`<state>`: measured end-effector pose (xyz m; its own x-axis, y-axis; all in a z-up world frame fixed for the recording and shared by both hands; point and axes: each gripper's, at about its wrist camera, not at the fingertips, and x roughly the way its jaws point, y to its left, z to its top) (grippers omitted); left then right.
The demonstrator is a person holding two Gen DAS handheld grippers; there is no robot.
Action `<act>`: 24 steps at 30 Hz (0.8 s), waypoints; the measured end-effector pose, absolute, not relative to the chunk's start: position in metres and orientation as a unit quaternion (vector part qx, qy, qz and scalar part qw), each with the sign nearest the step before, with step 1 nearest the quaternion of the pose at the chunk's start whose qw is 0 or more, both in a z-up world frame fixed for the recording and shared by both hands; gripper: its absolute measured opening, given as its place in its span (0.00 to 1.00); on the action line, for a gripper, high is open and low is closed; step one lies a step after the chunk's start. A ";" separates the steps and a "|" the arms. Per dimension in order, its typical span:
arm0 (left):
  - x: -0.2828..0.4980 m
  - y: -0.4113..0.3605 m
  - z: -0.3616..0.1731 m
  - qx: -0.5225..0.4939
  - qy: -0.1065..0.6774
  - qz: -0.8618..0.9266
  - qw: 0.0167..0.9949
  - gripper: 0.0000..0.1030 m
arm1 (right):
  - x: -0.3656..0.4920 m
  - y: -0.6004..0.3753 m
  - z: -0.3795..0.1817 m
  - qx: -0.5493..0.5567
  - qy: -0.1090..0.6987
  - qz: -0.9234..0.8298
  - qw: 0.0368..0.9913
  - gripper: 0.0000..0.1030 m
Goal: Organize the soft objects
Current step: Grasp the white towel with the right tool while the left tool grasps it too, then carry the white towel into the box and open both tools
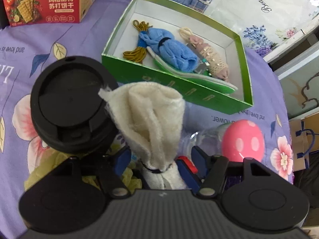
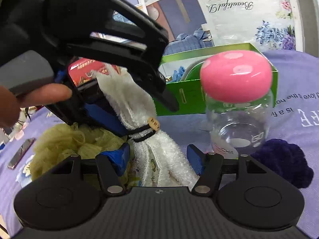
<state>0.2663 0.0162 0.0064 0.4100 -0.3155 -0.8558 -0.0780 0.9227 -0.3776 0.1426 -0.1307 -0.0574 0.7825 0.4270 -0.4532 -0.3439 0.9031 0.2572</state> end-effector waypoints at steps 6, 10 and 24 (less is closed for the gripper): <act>0.260 0.018 0.010 -0.173 0.520 -0.102 0.830 0.27 | 0.147 -0.135 -0.052 0.066 0.270 0.245 0.929 0.16; 0.240 0.018 0.031 -0.168 0.491 -0.139 0.844 0.28 | 0.127 -0.138 -0.036 0.032 0.247 0.246 0.937 0.11; 0.322 0.003 0.133 -0.179 0.402 -0.178 0.880 0.28 | 0.224 -0.137 0.098 -0.166 0.231 0.264 0.922 0.13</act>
